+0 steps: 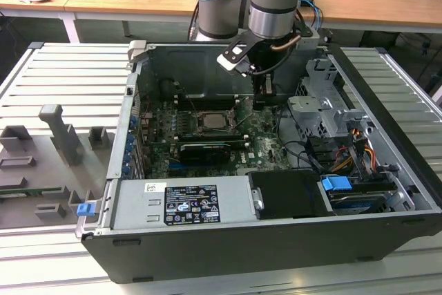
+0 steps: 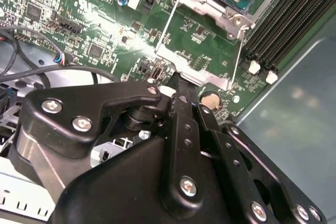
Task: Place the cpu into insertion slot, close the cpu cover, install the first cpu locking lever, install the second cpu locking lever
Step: 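Close the cpu cover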
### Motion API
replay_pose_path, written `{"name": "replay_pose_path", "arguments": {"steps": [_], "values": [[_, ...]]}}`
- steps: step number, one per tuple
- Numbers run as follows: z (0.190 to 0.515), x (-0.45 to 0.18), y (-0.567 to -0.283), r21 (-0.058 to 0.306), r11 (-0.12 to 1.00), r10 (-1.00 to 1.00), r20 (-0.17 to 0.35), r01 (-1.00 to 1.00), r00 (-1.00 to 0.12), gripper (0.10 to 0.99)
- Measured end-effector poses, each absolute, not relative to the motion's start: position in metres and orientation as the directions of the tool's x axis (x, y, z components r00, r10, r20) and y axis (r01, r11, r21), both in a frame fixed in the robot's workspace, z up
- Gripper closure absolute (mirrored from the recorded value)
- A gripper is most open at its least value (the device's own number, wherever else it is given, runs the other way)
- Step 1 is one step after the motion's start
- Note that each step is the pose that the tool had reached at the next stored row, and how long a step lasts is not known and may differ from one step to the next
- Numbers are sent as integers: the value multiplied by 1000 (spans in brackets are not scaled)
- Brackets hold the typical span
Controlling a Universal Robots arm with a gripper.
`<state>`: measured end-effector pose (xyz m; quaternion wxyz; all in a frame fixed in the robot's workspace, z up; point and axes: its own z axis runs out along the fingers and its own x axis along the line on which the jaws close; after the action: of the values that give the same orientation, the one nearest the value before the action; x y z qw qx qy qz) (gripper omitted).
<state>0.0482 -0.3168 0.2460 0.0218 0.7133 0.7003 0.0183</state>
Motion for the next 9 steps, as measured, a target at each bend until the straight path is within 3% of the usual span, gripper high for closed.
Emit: {"name": "replay_pose_path", "arguments": {"steps": [9], "values": [[246, 41, -317, 57, -18, 1000, -4, 998, 18, 980]]}}
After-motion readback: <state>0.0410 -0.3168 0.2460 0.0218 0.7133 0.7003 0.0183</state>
